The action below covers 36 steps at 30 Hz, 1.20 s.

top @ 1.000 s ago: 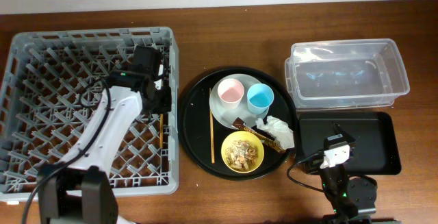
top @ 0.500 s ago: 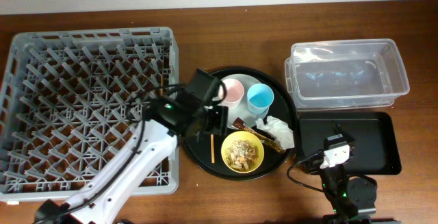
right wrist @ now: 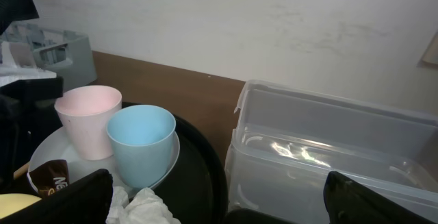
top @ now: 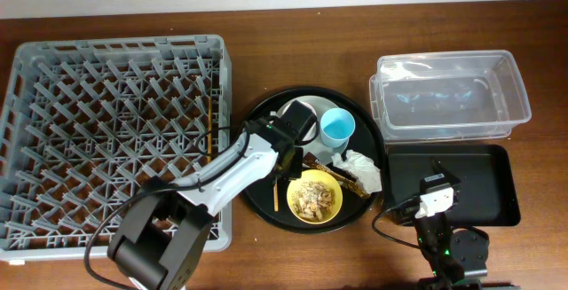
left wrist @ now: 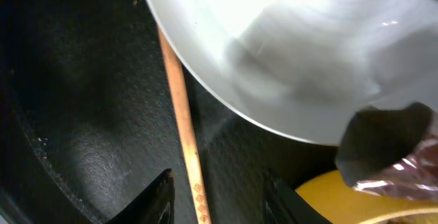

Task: Sort waste into correct bins and load items into the dishwasher rack
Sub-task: 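Return the left gripper to the tray and grasp the second chopstick, then place the second chopstick upright in the rack with the left gripper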

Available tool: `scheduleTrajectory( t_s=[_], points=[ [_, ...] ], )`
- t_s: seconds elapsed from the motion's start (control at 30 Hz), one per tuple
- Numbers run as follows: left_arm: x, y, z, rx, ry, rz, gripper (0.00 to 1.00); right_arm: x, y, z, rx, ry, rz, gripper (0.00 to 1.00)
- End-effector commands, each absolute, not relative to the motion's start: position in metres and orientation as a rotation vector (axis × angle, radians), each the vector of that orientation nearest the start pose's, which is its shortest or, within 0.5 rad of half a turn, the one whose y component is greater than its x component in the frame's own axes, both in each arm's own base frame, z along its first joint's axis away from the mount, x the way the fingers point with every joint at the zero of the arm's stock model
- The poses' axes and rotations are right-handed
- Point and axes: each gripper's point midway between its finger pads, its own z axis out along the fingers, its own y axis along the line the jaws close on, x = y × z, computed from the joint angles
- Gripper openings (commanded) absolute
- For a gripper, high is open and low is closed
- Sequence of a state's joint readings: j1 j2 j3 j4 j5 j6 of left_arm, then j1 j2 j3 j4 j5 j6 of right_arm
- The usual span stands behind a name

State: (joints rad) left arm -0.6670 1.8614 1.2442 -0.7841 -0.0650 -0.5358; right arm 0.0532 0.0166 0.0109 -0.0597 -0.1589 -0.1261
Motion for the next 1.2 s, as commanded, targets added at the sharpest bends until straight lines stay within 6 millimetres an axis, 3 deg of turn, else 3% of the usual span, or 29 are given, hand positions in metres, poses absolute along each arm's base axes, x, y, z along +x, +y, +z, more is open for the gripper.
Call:
scheduleTrajectory(
  t_s=[0.0,0.13,0.27,0.47,0.53,0.6,0.77,0.83,0.9,1.0,1.07,1.17],
  points=[
    [0.302,-0.211,0.014,0.156,2.975,0.020,0.37,0.243,0.040,0.158,-0.259,1.620,0.084,0.99],
    [0.307,-0.207,0.013,0.138,2.964,0.028,0.27,0.243,0.040,0.158,-0.259,1.620,0.084,0.99],
    [0.305,-0.202,-0.003,0.130,2.950,0.029,0.27,0.243,0.040,0.158,-0.259,1.620,0.084,0.99],
    [0.301,-0.202,-0.008,0.109,2.953,0.025,0.15,0.243,0.040,0.158,-0.259,1.620,0.084,0.99],
    [0.301,-0.203,-0.007,0.113,2.952,0.023,0.01,0.243,0.040,0.158,-0.260,1.620,0.084,0.99],
    [0.303,-0.204,0.007,0.110,2.934,0.006,0.01,0.243,0.040,0.158,-0.259,1.621,0.084,0.99],
    [0.314,-0.212,0.102,0.083,2.720,-0.195,0.01,0.243,0.040,0.158,-0.259,1.620,0.084,0.99],
    [0.315,-0.212,0.120,0.099,2.675,-0.226,0.01,0.243,0.040,0.158,-0.259,1.620,0.084,0.99],
    [0.318,-0.195,0.141,0.096,2.613,-0.175,0.01,0.243,0.040,0.158,-0.259,1.620,0.084,0.99],
    [0.325,-0.131,0.167,-0.039,2.569,-0.041,0.01,0.243,0.040,0.158,-0.259,1.620,0.084,0.99],
    [0.330,-0.085,0.168,-0.131,2.584,0.037,0.01,0.243,0.040,0.158,-0.260,1.620,0.084,0.99],
    [0.334,-0.066,0.160,-0.155,2.609,0.085,0.01,0.243,0.040,0.158,-0.259,1.620,0.084,0.99]
  ],
)
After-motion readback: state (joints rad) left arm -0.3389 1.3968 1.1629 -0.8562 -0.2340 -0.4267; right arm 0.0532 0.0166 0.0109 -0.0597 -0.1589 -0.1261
